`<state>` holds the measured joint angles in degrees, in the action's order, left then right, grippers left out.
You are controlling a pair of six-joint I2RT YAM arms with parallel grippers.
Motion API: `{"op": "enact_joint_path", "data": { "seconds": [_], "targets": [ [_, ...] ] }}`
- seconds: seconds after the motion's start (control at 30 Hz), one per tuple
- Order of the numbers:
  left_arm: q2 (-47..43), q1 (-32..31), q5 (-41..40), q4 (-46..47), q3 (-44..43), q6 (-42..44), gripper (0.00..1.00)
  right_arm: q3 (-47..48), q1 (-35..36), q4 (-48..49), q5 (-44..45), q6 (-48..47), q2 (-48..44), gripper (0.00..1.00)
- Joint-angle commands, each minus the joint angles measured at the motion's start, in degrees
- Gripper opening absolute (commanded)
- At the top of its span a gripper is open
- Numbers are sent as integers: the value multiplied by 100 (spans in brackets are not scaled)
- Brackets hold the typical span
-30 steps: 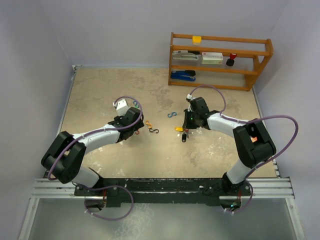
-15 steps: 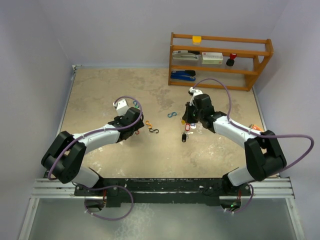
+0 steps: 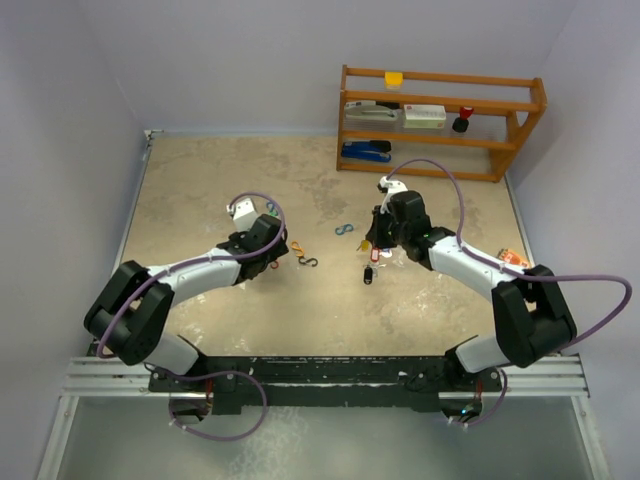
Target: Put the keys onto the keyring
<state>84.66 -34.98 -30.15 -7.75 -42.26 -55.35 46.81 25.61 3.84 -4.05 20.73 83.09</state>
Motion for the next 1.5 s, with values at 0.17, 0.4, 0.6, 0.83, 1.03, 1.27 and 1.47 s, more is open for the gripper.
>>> {"op": "enact_joint_path", "data": {
  "seconds": [0.17, 0.4, 0.6, 0.83, 1.03, 1.27, 1.47],
  "targets": [
    [235, 27, 72, 324, 52, -40, 61, -32, 31, 165, 25, -122, -194, 0],
    [351, 24, 143, 327, 17, -72, 58, -40, 31, 144, 67, -122, -214, 0],
    [449, 20, 339, 367, 26, -124, 56, -32, 33, 145, 76, -122, -179, 0],
    [528, 6, 487, 447, 24, -142, 53, -30, 32, 124, 107, -130, -187, 0],
    [584, 0, 534, 487, 29, -126, 48, -25, 32, 118, 124, -138, -192, 0],
    [606, 0, 545, 455, 7, -62, 40, -39, 29, 108, 168, -137, -200, 0],
    [652, 0, 424, 185, -108, 135, 39, -89, 32, 137, 168, -131, -189, 0]
  ]
}}
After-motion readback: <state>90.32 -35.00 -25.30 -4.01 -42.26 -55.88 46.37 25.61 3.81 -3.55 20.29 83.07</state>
